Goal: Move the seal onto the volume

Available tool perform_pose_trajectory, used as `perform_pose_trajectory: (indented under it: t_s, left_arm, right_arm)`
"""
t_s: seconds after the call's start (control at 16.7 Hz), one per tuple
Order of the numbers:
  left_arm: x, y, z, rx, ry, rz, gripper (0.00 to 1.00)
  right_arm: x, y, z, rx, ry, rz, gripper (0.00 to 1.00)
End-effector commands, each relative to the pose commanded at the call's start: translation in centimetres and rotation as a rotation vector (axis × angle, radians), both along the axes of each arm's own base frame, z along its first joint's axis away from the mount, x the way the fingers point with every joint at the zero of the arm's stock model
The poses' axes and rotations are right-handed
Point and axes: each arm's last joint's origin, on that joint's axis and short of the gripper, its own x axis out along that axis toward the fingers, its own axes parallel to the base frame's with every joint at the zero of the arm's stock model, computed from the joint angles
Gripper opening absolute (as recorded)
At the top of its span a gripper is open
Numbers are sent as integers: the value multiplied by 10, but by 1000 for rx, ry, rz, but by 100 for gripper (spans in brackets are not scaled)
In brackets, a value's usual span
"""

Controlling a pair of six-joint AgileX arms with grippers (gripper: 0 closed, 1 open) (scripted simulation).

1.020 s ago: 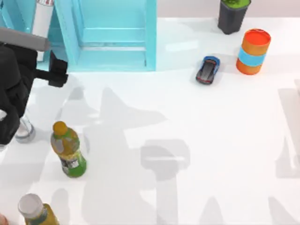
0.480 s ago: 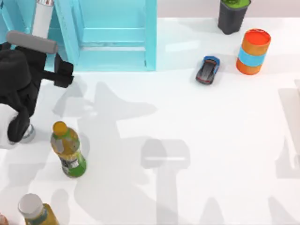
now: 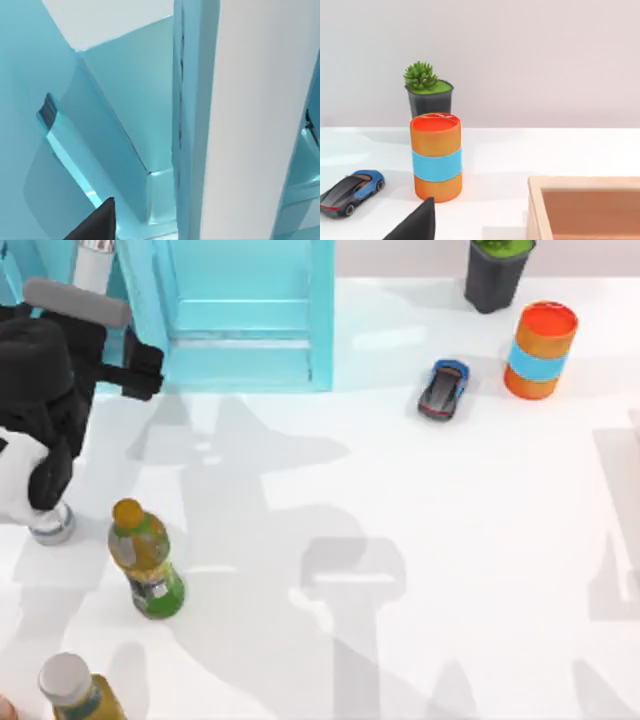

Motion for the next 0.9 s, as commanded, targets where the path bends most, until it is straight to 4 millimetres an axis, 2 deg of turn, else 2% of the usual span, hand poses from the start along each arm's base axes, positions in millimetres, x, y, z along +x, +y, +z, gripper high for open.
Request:
perform_pose_trajectory:
  t_s: [0.24, 0.42, 0.78, 0.9]
  left_arm:
    - [40, 2, -7, 1, 7, 1, 100]
    - [65, 8, -19, 1, 13, 4, 100]
    - [71, 11, -25, 0, 18, 6, 100]
    - [71, 11, -25, 0, 18, 6, 85]
  right_arm:
    - [0, 0, 0, 0, 0, 0, 100]
    - [0, 0, 0, 0, 0, 0, 100]
    - [0, 0, 0, 0, 0, 0, 100]
    - [0, 0, 0, 0, 0, 0, 100]
